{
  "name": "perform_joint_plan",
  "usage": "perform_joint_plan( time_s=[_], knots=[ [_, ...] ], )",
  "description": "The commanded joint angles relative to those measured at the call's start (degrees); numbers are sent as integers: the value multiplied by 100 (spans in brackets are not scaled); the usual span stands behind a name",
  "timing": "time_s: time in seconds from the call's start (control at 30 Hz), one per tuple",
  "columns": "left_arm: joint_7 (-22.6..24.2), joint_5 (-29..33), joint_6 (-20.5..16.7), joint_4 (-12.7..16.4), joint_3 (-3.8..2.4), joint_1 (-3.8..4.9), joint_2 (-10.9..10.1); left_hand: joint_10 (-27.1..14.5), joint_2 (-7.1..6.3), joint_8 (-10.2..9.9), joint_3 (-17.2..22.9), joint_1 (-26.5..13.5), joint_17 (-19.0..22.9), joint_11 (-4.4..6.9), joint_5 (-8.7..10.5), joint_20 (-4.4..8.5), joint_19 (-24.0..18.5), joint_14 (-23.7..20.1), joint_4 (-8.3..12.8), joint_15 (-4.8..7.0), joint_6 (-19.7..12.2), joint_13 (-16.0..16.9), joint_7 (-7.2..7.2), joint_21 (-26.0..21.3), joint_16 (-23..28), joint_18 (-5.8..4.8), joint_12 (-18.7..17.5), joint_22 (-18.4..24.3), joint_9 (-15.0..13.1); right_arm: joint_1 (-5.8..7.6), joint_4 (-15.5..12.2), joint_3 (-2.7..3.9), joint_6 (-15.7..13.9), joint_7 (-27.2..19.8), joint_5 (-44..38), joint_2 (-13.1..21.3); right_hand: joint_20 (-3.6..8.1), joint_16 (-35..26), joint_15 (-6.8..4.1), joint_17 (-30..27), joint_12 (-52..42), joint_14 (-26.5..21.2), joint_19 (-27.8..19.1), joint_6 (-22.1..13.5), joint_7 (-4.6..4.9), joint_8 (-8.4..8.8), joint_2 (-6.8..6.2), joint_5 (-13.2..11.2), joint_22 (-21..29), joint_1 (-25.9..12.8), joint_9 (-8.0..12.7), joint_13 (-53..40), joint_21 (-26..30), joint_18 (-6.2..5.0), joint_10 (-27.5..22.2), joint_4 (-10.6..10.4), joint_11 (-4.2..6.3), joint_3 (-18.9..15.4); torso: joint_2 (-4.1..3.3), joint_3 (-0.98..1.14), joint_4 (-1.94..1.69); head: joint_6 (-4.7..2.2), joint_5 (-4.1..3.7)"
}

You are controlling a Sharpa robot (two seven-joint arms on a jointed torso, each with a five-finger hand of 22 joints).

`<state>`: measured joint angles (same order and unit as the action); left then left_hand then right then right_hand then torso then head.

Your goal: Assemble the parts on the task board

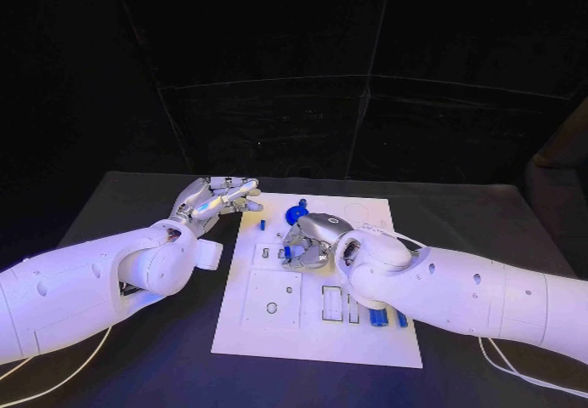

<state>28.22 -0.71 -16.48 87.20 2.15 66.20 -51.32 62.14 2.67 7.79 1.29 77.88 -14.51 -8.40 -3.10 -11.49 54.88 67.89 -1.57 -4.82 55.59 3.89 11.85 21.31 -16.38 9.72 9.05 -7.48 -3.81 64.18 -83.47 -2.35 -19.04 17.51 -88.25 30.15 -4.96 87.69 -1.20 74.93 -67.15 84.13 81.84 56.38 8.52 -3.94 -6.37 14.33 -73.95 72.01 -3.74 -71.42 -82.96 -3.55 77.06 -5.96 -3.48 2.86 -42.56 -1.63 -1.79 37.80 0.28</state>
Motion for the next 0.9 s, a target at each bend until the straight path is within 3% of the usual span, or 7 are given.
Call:
perform_joint_plan(
  time_s=[0.03,0.23,0.4,0.53,0.67,0.73,0.9],
  knots=[
    [28,8,86,0,-5,10,5,54,24,-21,21,18,-10,22,-5,7,48,36,37,-5,41,-3,-14,-34,43,83,-40,8,-2,-8,-40,-9,-500,25,-30,31,-41,-26,48,998,23,469,25,-51,1,0,-64,57,-12,-47,-2,17,25,22,-42,-99,-10,-71,-1,2,-2,0,-5],
    [-227,-212,170,-32,-5,10,12,481,9,6,14,-88,-249,191,-12,184,498,690,39,197,224,44,-140,210,-262,99,21,-85,-13,-18,-276,-5,-1209,-838,369,246,-57,-25,67,1007,-1,471,90,-171,31,6,-70,212,-121,108,-1,22,-31,44,-48,-191,-34,-212,6,14,-6,-11,7],
    [-950,-1162,170,-34,-6,19,-16,1098,-85,43,-191,-456,-885,435,-5,503,1311,1674,-164,499,493,179,-343,775,-1080,83,158,-348,-33,69,-819,9,-1086,-1800,1316,811,-61,-53,71,955,-27,459,80,-192,36,2,-25,256,-100,174,-3,7,-22,39,-40,-187,-38,-222,28,1,-2,-29,0],
    [-1853,-1988,441,-104,-7,92,0,1427,-83,111,-321,-591,-3275,602,-47,687,1651,1866,-281,645,649,495,-481,1244,-3509,64,466,-616,-85,263,-1047,16,-854,-2158,2072,1207,-65,-161,73,767,141,409,-34,-241,47,3,84,316,117,377,-3,148,85,-6,-170,-100,-43,-184,79,17,13,2,40],
    [-3029,-3360,1203,-153,-7,278,56,1337,52,272,-318,-520,-4442,608,-15,726,1509,1711,-272,666,650,1043,-522,1590,-4638,66,1004,-874,-177,494,-1165,19,-858,-2277,2635,1659,-67,-183,75,739,170,400,-60,-258,50,-11,134,386,162,511,-8,178,113,-14,-205,-30,-44,-161,122,32,26,31,44],
    [-3553,-3896,1477,-152,-7,365,103,1380,23,443,-381,-616,-5555,684,-15,758,1613,1877,-319,717,702,1401,-585,1901,-5689,56,1463,-1072,-257,607,-1130,19,-889,-2304,2931,1826,-66,-180,73,748,138,403,-55,-237,46,-31,152,417,153,518,-15,158,110,-13,-184,-30,-41,-170,148,43,35,59,70],
    [-4553,-4556,1809,-235,-7,550,300,1098,97,1003,-668,-953,-7107,814,3,858,2265,2102,-667,789,597,2775,-672,4029,-7039,-249,3115,-3646,-547,743,-1033,19,-1016,-2362,3280,2082,-61,-174,66,764,67,409,-44,-197,34,-67,179,478,136,510,-24,114,104,-9,-133,-39,-32,-198,210,84,32,112,111]
  ],
)
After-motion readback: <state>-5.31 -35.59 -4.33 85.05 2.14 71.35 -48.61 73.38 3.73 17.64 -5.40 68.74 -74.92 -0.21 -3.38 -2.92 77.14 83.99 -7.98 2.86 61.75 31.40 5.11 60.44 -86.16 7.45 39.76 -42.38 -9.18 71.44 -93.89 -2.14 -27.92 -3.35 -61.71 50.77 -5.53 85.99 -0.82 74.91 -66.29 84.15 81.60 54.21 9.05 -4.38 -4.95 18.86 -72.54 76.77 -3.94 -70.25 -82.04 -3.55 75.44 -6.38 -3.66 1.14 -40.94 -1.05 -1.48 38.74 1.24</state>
